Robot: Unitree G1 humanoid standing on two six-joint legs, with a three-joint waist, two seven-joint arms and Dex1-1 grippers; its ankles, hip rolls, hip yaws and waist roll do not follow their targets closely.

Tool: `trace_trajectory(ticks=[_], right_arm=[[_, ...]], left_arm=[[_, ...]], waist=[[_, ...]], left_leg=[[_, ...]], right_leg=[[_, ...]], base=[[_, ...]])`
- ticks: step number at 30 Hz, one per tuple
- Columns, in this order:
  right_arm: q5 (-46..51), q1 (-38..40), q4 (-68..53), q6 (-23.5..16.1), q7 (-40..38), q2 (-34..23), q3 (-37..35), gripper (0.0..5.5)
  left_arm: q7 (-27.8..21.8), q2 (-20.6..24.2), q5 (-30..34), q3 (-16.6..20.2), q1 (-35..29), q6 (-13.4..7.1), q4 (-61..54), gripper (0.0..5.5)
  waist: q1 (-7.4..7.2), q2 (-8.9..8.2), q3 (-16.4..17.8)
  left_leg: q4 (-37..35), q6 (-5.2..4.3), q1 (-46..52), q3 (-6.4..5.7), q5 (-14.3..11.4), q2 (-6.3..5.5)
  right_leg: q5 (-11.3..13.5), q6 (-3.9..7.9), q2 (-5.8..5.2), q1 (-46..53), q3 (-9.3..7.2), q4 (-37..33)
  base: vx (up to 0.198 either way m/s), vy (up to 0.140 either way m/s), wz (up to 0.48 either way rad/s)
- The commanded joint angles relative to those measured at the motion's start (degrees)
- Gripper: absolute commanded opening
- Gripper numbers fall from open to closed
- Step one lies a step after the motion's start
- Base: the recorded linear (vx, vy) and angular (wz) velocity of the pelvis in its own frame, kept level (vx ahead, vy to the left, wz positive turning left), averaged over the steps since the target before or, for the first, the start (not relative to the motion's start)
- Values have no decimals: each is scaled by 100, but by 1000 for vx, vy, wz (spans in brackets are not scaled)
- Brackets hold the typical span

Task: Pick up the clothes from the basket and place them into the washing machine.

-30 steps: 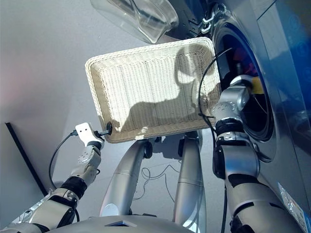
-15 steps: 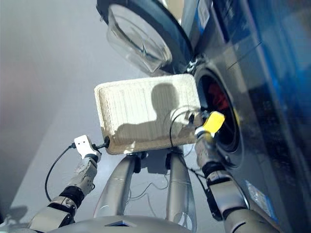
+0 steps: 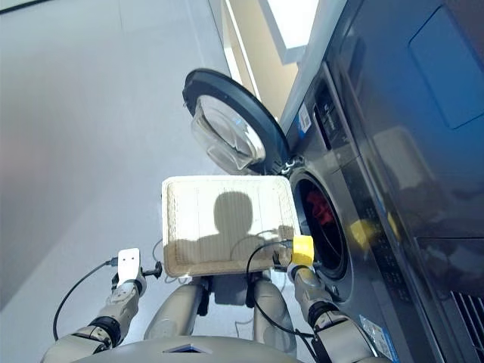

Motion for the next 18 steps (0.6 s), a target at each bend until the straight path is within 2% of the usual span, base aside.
trace_trajectory(ticks=[1,7,12,18], right_arm=[[-488,252,113,11,-78,124,-64,550],[-757,574,398,123,-60,214,-166,550],[-841,763,622,200,19,217,-331,550],[-590,941,826,226,56,217,-638,550]], left_arm=[[-126,31,143,236,47,-3,260,550],[-205,-17,516,116,228,10,328,550],[-362,-11,658,48,386,20,309,550],[-346,-17,942,-11,517,38,371,550]], waist=[[70,-37,-257],[11,-33,-545],[-58,-1,-744],[-92,44,-892]], left_leg=[[-503,-115,197,245,452,-253],[-872,-142,856,293,505,-215],[-979,-172,1168,269,497,-179],[-979,-164,1458,263,431,-166]], right_leg=[[383,397,9,556,-110,-547],[309,413,67,1083,-99,-665],[178,411,89,1376,-125,-623],[74,404,108,1668,-112,-583]], base=[[92,51,-47],[74,30,-33],[26,3,-3],[44,-2,15]])
